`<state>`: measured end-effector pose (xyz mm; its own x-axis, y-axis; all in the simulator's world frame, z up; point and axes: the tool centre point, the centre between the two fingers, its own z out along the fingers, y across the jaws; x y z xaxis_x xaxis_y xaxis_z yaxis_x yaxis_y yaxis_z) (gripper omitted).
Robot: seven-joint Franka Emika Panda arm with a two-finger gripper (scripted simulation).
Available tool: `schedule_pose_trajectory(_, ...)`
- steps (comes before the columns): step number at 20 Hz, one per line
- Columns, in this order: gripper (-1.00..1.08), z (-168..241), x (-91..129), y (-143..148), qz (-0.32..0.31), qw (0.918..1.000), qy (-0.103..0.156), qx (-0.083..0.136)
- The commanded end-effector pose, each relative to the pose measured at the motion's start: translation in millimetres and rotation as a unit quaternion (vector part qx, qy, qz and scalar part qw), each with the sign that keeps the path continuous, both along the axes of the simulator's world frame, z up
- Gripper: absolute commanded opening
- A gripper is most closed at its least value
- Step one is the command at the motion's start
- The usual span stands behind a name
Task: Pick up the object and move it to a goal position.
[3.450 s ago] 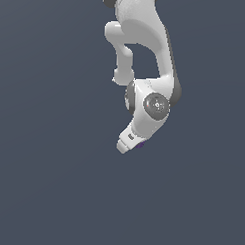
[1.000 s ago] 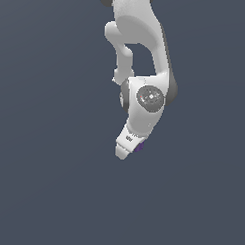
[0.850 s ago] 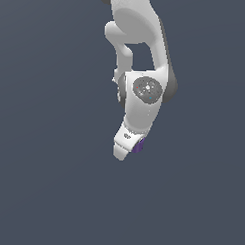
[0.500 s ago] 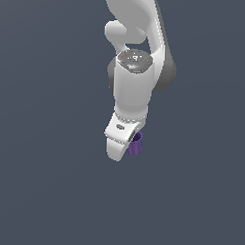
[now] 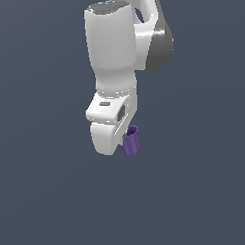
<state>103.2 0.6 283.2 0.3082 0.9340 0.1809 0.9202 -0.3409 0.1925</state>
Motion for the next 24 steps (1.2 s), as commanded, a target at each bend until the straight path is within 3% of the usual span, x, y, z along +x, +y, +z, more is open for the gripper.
schedule_pose_trajectory(1,-1.0,21,6,-5,0.016,0.9996,-0.022,0.009)
schedule_pose_trajectory(13,-1.0,108,24,-32,0.086,0.9881,-0.116,0.053)
schedule_pose_trajectory(24,-1.0,188,31,-61,0.15,0.9638,-0.199,0.095)
